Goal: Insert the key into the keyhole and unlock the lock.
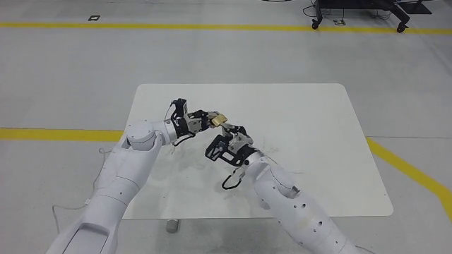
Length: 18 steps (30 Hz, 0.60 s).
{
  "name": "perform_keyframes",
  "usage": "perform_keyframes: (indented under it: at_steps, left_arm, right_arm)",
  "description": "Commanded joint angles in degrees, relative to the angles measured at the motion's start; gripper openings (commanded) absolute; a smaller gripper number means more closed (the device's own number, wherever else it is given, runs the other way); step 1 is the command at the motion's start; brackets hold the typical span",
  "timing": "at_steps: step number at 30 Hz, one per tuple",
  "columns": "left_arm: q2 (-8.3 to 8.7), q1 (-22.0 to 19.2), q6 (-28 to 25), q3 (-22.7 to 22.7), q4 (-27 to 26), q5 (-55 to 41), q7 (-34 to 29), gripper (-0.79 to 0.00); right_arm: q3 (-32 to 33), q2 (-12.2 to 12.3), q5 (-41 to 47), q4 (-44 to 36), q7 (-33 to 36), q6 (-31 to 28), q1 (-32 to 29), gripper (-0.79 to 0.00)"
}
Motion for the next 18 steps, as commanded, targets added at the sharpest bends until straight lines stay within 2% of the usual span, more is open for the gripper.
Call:
perform_keyframes:
  at_steps: [1,8,13,18]
  left_arm:
    - [0.04,0.13,-1.1,-0.15,-0.32,0.09,0.1,-0.785]
    - [0.27,0.5,-2.9,-0.39,-1.1,1.36,0.22,-0.785]
    - [0.37,0.78,-3.85,-0.66,-1.65,1.48,0.54,-0.785]
    - [0.49,1.08,-4.32,-0.98,-2.08,1.58,0.81,-0.785]
  right_arm:
    - [0.94,-0.06,5.12,0.39,-2.07,-1.87,-0.1,-0.785]
    - [5.52,-0.51,27.76,3.22,-7.43,-9.73,-0.46,-0.785]
    - [7.19,-0.59,35.62,4.77,-11.13,-13.81,-0.52,-0.785]
    - [8.41,-0.49,39.72,5.45,-12.64,-16.64,-0.79,-0.785]
